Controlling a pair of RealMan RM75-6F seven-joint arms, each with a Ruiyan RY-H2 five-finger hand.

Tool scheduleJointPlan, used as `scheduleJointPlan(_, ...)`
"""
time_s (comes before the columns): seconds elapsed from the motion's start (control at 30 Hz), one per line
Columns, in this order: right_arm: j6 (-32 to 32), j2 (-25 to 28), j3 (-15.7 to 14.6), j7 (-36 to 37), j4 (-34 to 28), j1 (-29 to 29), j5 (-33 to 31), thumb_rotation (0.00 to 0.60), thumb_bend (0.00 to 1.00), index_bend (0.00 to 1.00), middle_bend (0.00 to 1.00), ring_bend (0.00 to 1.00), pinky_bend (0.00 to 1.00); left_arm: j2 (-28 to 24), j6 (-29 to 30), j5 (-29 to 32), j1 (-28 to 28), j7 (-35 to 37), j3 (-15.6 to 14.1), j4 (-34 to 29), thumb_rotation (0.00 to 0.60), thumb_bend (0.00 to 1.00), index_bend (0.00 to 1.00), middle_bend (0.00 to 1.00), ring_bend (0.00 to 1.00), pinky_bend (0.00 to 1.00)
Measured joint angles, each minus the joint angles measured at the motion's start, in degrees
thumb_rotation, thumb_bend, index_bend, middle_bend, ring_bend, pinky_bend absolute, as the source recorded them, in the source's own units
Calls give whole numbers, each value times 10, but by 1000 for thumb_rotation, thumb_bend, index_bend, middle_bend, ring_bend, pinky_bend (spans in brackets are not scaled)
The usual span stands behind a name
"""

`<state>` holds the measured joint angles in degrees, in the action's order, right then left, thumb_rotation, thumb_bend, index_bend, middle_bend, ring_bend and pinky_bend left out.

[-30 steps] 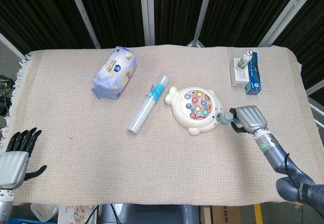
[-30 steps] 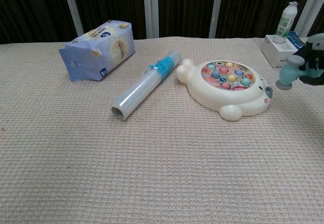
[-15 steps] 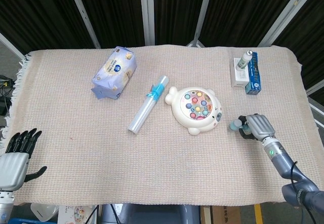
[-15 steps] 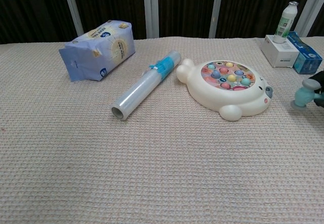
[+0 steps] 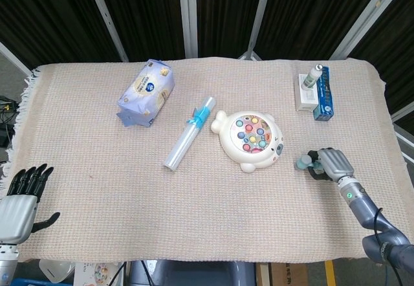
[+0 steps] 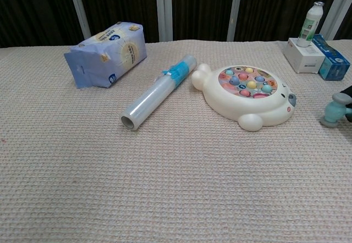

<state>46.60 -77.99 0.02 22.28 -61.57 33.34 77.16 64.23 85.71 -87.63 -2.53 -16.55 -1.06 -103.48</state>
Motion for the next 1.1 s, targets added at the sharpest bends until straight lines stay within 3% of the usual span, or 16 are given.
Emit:
scheduleJointPlan(0.3, -11, 4, 5, -1, -1, -3, 2, 600, 529, 584, 506, 295, 213, 1, -2, 1, -1, -2, 1, 0, 600, 156, 0, 0, 0, 0)
scheduleJointPlan(0.57, -19, 6, 9, -4, -2, -5, 1, 600, 529, 564, 493, 272, 189, 2, -4, 1, -2, -2, 2, 0, 600, 156, 0, 0, 0, 0)
scheduleJointPlan(1.1, -105, 30, 20, -27, -16, 22, -28, 600, 441, 399, 381, 160, 86, 4, -8, 7, -3, -6, 3, -1, 600, 156, 0, 0, 0, 0)
